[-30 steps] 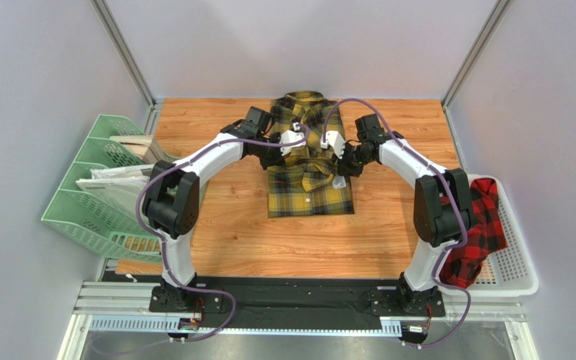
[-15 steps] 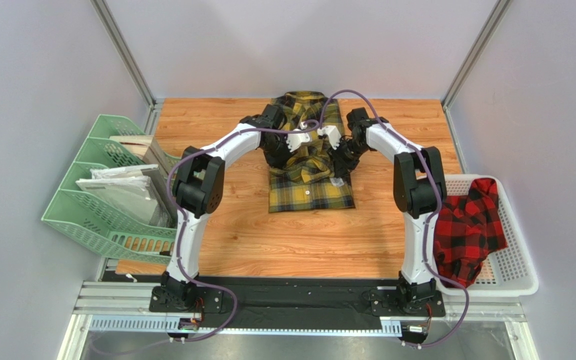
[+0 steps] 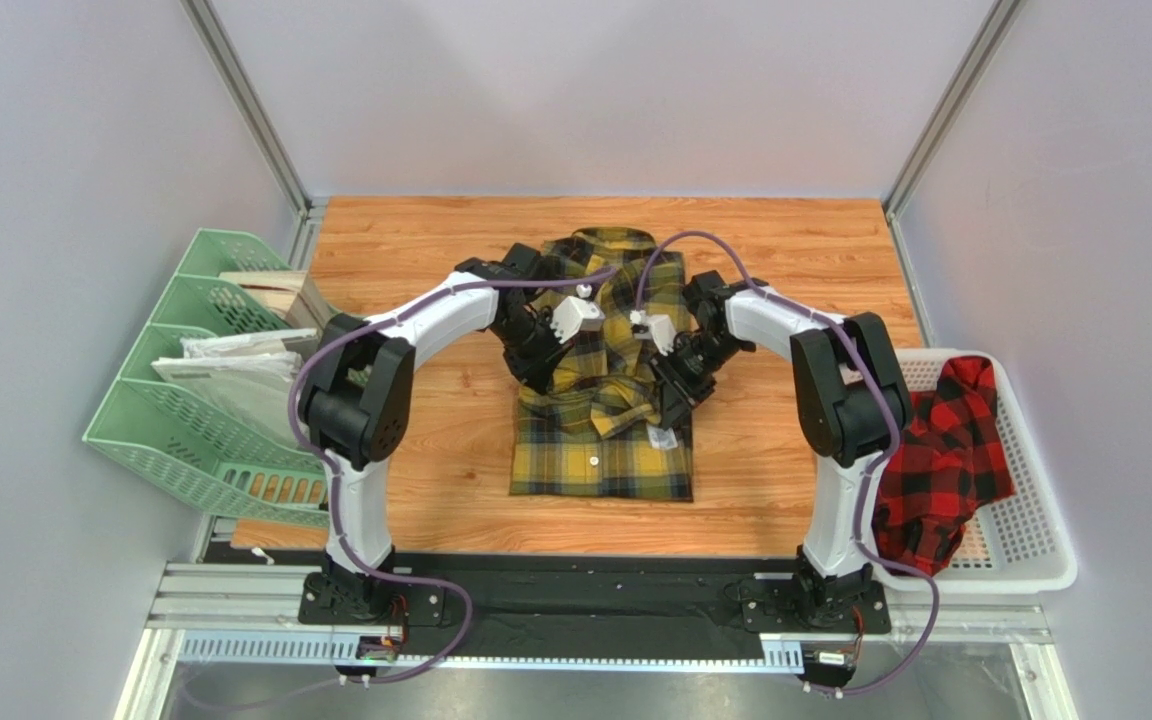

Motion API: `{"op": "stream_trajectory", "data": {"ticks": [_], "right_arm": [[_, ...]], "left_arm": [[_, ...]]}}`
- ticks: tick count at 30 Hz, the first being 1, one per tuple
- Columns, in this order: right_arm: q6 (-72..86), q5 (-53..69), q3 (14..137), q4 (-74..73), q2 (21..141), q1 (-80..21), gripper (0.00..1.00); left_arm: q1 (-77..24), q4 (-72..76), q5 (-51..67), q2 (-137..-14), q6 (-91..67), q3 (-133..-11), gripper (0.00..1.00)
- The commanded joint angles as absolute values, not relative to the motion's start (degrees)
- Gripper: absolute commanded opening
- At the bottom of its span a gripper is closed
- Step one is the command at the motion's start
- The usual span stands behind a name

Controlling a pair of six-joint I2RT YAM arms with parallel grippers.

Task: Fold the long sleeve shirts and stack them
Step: Fold the shirt

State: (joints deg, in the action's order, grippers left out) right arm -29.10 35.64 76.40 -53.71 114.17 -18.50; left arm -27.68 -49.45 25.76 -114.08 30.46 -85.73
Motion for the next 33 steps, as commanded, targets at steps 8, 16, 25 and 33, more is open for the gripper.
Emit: {"op": "stream_trajectory", "data": {"ticks": [8,16,25,33], "right_arm": [[-22.1,38.1,78.4,-59.1,108.5,-11.1,0.3],[-16.3,33.9,80.5,-60.3,104.8,-8.0,0.49],[-13.2,44.0,69.6,-52.2,86.5,-15.6,0.33],[-8.4,38.0,69.6,-33.7,95.3,-27.0,0.25]], "left_arm": [[-27.9,-49.0,30.0,-115.2,28.1,-93.3,0.18],[-22.6,-46.0,30.1,-112.3,21.5,-92.6,0.51],[-15.7,-35.5,41.8,-89.5,13.4,-75.2,0.69],[-15.7,-29.8,45.3,-85.9,4.7,-64.1,0.68]]}}
